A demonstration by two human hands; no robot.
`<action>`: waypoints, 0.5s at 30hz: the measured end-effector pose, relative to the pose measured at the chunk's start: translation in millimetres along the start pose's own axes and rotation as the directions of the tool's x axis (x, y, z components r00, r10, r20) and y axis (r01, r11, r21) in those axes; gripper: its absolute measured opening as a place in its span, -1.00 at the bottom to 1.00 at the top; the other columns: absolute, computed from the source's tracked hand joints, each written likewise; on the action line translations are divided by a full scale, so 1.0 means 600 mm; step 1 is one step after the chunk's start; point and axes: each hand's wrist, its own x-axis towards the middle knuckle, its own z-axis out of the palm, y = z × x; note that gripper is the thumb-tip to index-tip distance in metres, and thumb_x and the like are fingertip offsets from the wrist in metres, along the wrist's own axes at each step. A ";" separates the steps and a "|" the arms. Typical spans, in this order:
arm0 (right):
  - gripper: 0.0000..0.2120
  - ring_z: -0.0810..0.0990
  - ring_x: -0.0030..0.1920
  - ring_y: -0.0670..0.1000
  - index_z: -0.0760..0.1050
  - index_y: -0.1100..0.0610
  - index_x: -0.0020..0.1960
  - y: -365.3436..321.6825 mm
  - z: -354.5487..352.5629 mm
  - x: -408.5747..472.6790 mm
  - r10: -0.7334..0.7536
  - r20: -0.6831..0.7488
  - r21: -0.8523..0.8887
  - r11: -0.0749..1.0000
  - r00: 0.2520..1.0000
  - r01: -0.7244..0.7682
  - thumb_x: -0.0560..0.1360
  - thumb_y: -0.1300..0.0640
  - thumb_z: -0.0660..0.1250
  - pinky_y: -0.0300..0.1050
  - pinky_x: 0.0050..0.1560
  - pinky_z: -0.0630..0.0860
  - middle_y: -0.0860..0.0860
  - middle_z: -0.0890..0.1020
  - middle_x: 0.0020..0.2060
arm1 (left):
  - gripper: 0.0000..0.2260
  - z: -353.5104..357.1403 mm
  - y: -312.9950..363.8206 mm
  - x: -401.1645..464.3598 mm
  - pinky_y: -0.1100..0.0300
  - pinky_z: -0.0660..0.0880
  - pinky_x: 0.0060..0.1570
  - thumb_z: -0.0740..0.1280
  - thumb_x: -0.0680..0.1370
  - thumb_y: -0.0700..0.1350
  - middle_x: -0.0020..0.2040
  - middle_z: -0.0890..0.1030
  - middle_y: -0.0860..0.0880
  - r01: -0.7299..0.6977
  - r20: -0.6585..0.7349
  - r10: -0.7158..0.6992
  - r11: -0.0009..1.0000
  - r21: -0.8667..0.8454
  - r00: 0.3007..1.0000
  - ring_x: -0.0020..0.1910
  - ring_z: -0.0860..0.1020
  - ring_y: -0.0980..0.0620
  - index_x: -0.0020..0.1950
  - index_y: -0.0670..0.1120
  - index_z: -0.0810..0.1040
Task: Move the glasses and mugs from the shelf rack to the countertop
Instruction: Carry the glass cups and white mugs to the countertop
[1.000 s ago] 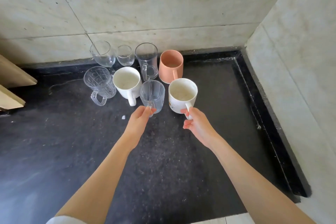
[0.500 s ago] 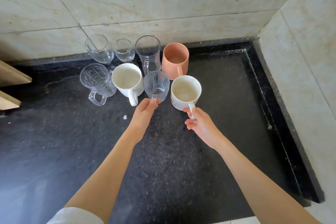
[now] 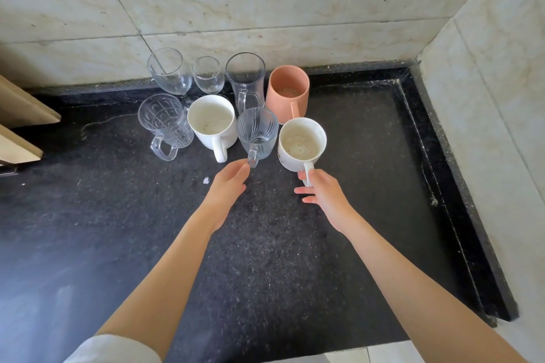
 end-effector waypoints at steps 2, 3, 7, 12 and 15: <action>-0.70 0.60 0.01 -0.01 0.37 0.11 0.22 0.004 0.000 -0.009 -0.028 -0.064 -0.080 0.997 0.998 0.022 0.60 -0.02 0.06 -0.13 0.02 0.54 0.04 0.51 0.18 | -0.65 -0.010 -0.008 -0.019 0.10 0.31 0.32 0.15 0.60 -0.01 0.36 0.39 0.05 0.007 -0.039 -0.006 0.999 0.035 0.999 0.28 0.36 0.10 0.39 0.01 0.34; -0.69 0.59 0.00 -0.02 0.35 0.09 0.25 0.007 -0.002 -0.016 -0.054 -0.103 -0.115 0.992 0.993 0.042 0.59 -0.02 0.08 -0.16 0.00 0.54 0.03 0.50 0.19 | -0.63 -0.015 -0.010 -0.028 0.10 0.30 0.32 0.15 0.59 0.00 0.37 0.37 0.05 0.001 -0.064 0.003 0.998 0.067 0.998 0.30 0.35 0.09 0.41 0.03 0.31; -0.67 0.48 0.05 -0.08 0.34 0.07 0.29 0.008 -0.018 -0.058 -0.198 -0.248 -0.248 0.959 0.948 0.136 0.57 -0.01 0.13 -0.17 0.10 0.42 0.03 0.41 0.30 | -0.61 -0.041 -0.009 -0.070 0.16 0.26 0.25 0.16 0.58 0.04 0.42 0.34 0.01 -0.086 -0.126 0.123 0.960 0.266 0.984 0.39 0.29 0.03 0.42 0.06 0.28; -0.63 0.44 0.19 -0.01 0.33 0.08 0.31 -0.044 -0.020 -0.132 -0.508 -0.168 -0.424 0.811 0.844 0.403 0.54 -0.01 0.20 -0.14 0.16 0.40 0.02 0.39 0.29 | -0.57 -0.079 0.022 -0.141 0.19 0.14 0.33 0.17 0.58 0.02 0.47 0.27 0.05 -0.258 -0.149 0.363 0.845 0.468 0.920 0.45 0.19 0.06 0.45 0.02 0.24; -0.61 0.42 0.20 0.02 0.34 0.07 0.30 -0.101 0.009 -0.184 -0.681 0.008 -0.573 0.597 0.733 0.561 0.51 -0.03 0.22 -0.08 0.17 0.39 0.00 0.46 0.24 | -0.55 -0.108 0.045 -0.198 0.24 0.01 0.35 0.17 0.58 0.00 0.50 0.21 0.04 -0.360 -0.167 0.510 0.768 0.529 0.844 0.49 0.06 0.09 0.46 0.01 0.22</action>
